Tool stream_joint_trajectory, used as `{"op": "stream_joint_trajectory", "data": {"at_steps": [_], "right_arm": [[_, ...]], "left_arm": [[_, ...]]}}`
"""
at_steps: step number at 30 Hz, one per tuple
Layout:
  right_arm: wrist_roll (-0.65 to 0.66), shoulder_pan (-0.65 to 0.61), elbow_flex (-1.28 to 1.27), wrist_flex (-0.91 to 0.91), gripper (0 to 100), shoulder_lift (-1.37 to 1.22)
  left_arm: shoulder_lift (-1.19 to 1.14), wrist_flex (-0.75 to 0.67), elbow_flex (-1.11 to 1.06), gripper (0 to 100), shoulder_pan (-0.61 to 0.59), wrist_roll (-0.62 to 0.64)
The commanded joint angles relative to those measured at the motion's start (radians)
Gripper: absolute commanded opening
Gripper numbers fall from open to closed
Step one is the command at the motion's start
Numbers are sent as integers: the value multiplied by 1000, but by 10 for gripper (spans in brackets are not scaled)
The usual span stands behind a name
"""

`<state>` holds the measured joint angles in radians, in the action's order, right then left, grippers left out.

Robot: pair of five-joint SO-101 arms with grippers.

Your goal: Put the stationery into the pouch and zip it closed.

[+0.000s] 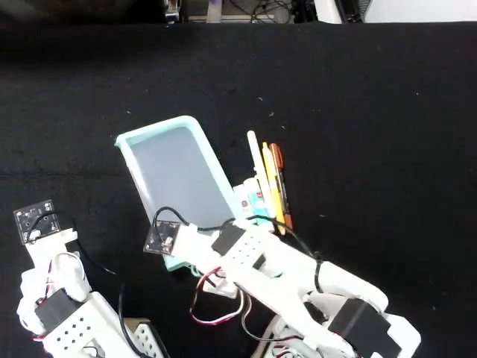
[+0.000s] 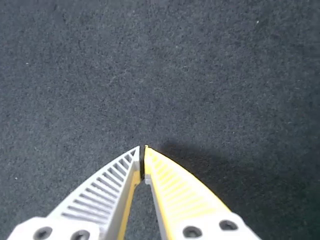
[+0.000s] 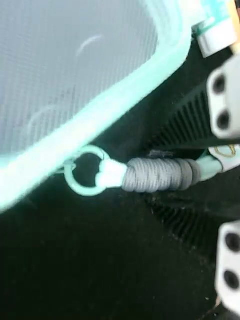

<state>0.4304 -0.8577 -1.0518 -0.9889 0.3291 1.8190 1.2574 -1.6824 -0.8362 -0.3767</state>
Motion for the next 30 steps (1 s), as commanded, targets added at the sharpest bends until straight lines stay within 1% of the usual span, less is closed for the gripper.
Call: {"op": "stream_joint_trajectory", "data": {"at_steps": [1,6,8,15,18,20,22,23,26,28,30], "right_arm": [[-6,0,39,17,139,2],[0,-81,45,40,135,-2],[0,-81,44,63,134,-2],[11,-20,36,95,132,-2],[61,-20,24,97,128,-2],[68,-23,19,98,84,-2],[60,-15,19,117,5,5],[60,-3,19,117,22,5],[60,72,47,117,13,7],[60,143,82,112,11,8],[64,199,130,84,11,31]], "left_arm": [[3,-14,-16,30,10,3],[3,-14,-16,30,10,3],[3,-14,-16,30,10,3],[3,-14,-16,30,12,3],[3,-12,-16,30,12,3],[3,-12,-16,30,13,3],[3,-12,-16,30,15,3],[3,-12,-16,30,15,3],[3,-20,-16,30,35,-2],[3,-31,-13,30,108,-3],[3,-84,-12,30,194,0]]}}
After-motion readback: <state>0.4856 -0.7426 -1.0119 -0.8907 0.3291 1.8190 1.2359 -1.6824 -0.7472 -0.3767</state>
